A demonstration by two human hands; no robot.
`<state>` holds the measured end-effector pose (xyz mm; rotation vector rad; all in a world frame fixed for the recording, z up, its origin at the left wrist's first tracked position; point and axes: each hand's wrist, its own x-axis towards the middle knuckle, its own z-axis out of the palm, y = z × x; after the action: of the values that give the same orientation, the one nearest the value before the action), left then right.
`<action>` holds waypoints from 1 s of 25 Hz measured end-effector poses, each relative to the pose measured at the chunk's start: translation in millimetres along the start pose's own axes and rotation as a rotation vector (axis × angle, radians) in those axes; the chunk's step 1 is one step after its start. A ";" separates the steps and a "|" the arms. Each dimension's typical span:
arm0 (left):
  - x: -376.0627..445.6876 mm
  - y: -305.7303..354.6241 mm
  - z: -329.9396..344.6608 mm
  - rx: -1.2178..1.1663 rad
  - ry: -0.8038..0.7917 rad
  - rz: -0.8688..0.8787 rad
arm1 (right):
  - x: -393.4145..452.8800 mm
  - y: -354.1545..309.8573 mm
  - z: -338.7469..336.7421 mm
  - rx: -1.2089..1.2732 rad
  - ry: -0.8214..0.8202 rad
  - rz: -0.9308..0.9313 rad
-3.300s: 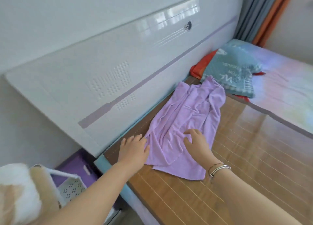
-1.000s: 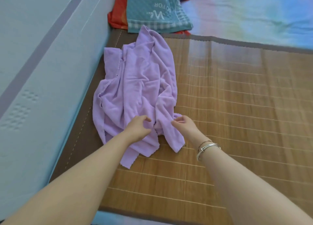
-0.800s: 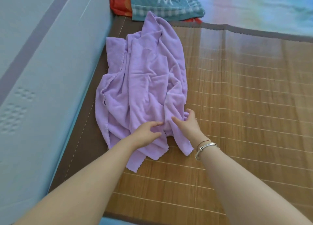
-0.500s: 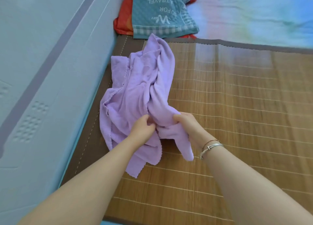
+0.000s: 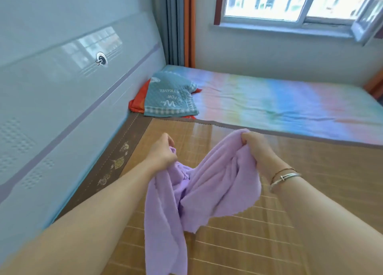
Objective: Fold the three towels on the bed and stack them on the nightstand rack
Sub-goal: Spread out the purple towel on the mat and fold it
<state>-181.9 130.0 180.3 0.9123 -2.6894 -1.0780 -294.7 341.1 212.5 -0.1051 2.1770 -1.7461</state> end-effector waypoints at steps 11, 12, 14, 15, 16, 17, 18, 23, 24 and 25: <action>-73.6 188.4 30.0 -0.236 -0.334 0.537 | -47.2 38.4 -125.6 -0.527 -0.152 -0.187; -78.4 197.4 31.7 -0.310 -0.419 0.530 | -51.1 42.0 -123.7 -0.519 -0.211 -0.222; -81.8 205.2 32.3 -0.422 -0.560 0.499 | -56.0 49.5 -119.7 -0.517 -0.301 -0.266; -81.2 205.5 31.5 -0.453 -0.601 0.483 | -58.8 52.1 -118.2 -0.532 -0.338 -0.251; -81.1 204.3 29.8 -0.474 -0.625 0.470 | -62.2 55.5 -117.3 -0.516 -0.371 -0.227; -80.0 200.4 26.7 -0.489 -0.633 0.456 | -65.4 57.1 -114.4 -0.470 -0.385 -0.185; -78.9 195.2 22.6 -0.486 -0.625 0.443 | -65.0 61.1 -113.3 -0.412 -0.388 -0.144; -46.9 146.2 -14.9 -0.148 -0.382 0.398 | -59.0 29.2 -120.5 -0.345 -0.211 -0.050; -39.6 135.1 -22.2 -0.095 -0.353 0.383 | -56.2 15.6 -122.1 -0.329 -0.181 -0.074; -33.8 125.9 -27.5 -0.046 -0.335 0.372 | -55.0 0.2 -121.5 -0.275 -0.168 -0.101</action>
<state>-208.1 204.4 287.6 0.2161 -2.9102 -1.2872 -281.2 469.4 246.6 -0.4210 2.3060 -1.4198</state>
